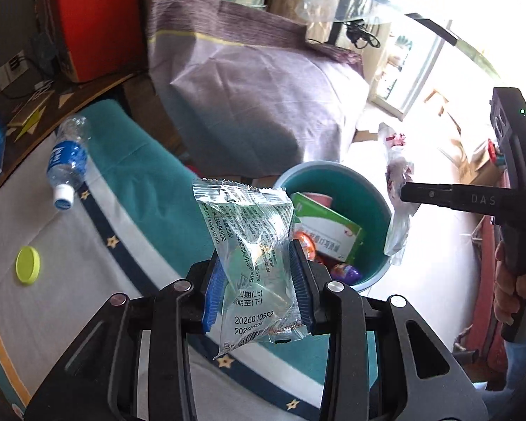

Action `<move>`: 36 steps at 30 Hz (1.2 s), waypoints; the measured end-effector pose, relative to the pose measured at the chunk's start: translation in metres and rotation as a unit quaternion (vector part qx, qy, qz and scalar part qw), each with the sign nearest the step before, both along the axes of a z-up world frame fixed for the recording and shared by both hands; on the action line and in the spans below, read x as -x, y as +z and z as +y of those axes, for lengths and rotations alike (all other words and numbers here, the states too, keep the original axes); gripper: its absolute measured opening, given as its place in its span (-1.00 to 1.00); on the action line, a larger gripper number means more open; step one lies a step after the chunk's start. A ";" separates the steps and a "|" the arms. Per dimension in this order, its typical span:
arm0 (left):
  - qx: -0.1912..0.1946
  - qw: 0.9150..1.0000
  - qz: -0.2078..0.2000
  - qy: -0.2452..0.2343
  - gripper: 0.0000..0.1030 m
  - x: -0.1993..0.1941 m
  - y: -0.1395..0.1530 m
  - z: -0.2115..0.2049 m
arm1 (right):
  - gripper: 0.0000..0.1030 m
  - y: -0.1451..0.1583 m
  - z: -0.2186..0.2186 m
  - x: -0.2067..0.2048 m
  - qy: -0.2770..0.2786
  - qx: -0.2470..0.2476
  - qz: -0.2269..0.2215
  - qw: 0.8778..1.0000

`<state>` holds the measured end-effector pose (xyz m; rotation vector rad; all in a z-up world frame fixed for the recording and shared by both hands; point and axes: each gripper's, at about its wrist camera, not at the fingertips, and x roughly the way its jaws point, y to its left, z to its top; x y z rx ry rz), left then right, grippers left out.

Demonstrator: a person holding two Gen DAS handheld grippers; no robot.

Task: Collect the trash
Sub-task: 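Carry the plastic bag and clear packet with both tools over the teal bin, then open the left tool to drop the packet while the right drops the bag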

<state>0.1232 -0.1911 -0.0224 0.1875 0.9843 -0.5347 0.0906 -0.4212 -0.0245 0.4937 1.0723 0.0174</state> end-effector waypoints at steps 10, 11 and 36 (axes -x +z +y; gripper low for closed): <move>-0.010 0.998 0.013 -0.067 -0.28 0.002 -0.015 -0.078 | -0.61 -0.020 -0.039 0.012 -0.025 -0.013 0.017 0.999; -0.010 0.997 0.015 -0.069 -0.28 0.002 -0.017 -0.082 | -0.61 -0.022 -0.041 0.013 -0.026 -0.013 0.019 0.999; -0.029 0.996 0.070 -0.048 0.90 -0.025 -0.049 -0.099 | -0.59 -0.036 -0.050 0.003 -0.025 -0.002 0.045 0.999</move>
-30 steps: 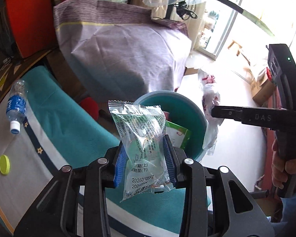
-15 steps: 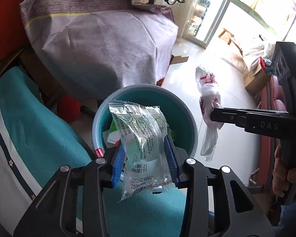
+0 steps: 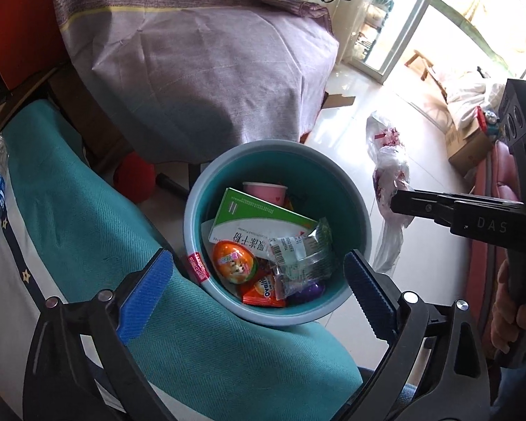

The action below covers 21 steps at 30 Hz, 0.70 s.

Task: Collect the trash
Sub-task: 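Open the left tool to drop the packet while the right drops the bag, then move both tools back to the lid and water bottle on the table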

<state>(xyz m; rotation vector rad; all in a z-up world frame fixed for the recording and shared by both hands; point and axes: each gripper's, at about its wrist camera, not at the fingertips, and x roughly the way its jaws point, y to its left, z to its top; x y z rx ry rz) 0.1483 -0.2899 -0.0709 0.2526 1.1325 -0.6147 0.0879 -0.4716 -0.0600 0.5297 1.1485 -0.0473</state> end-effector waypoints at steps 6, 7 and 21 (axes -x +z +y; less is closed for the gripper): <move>-0.006 1.000 0.002 0.014 0.90 0.003 -0.003 0.019 | -0.58 0.000 0.013 -0.009 0.016 0.008 0.003 1.000; -0.004 1.000 0.003 0.016 0.90 0.003 -0.002 0.022 | -0.58 0.000 0.015 -0.011 0.018 0.008 0.005 1.000; 0.010 0.999 0.012 0.032 0.91 -0.001 0.000 0.051 | 0.45 0.004 0.037 -0.029 0.017 0.018 0.013 1.000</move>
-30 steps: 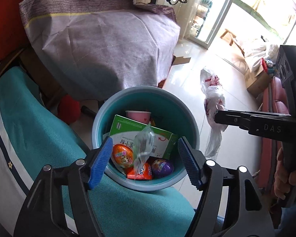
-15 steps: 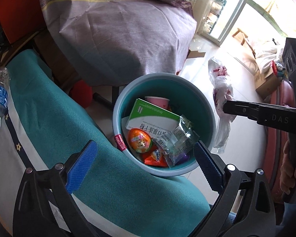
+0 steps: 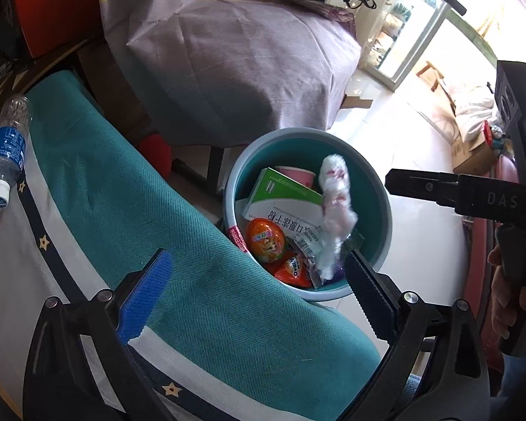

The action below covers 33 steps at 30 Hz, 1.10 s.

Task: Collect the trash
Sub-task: 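Move both tools back to the lid and water bottle on the table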

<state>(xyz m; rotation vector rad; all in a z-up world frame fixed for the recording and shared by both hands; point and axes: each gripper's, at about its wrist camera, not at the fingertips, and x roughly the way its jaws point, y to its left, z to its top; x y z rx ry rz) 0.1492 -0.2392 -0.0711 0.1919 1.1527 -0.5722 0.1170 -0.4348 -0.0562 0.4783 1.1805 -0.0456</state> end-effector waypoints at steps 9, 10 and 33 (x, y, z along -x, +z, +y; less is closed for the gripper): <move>0.011 1.000 0.010 0.012 0.91 0.001 0.001 0.018 | 0.63 -0.003 0.013 0.001 0.001 0.014 0.034 0.999; 0.012 1.000 0.010 0.013 0.91 0.002 0.001 0.020 | 0.63 -0.002 0.014 0.002 0.001 0.017 0.035 0.999; 0.046 0.996 -0.023 0.075 0.92 0.018 0.030 0.110 | 0.69 0.040 0.110 -0.011 0.078 0.071 0.026 0.994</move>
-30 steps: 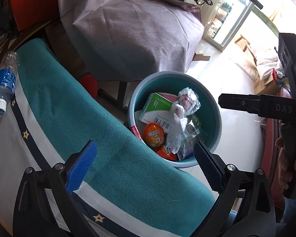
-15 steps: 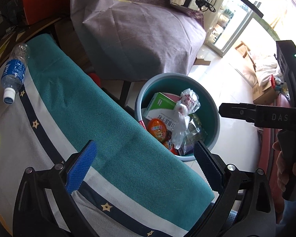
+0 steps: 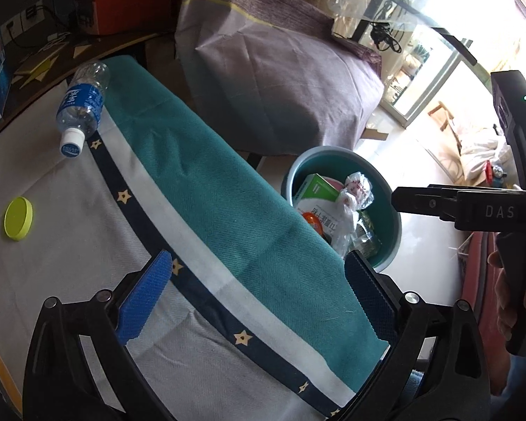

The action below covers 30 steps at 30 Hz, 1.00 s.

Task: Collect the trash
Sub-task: 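Move both tools back to the lid and water bottle on the table, then grasp the yellow-green lid with the left tool while the right grasps the water bottle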

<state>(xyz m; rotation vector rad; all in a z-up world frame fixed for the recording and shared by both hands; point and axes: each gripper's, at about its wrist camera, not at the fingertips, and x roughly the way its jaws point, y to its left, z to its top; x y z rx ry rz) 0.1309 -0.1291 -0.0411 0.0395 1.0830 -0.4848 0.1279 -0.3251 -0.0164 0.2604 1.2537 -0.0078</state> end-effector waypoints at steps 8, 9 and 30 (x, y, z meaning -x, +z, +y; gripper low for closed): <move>-0.008 0.997 -0.007 0.082 0.92 -0.016 -0.008 0.086 | 0.69 0.003 0.084 -0.032 0.081 0.024 0.005 0.996; -0.008 0.996 -0.007 0.093 0.92 -0.018 -0.011 0.098 | 0.69 0.003 0.094 -0.036 0.089 0.026 0.005 0.996; -0.029 0.986 0.011 0.163 0.51 -0.082 -0.057 0.233 | 0.69 -0.027 0.216 -0.128 0.172 0.054 0.040 0.983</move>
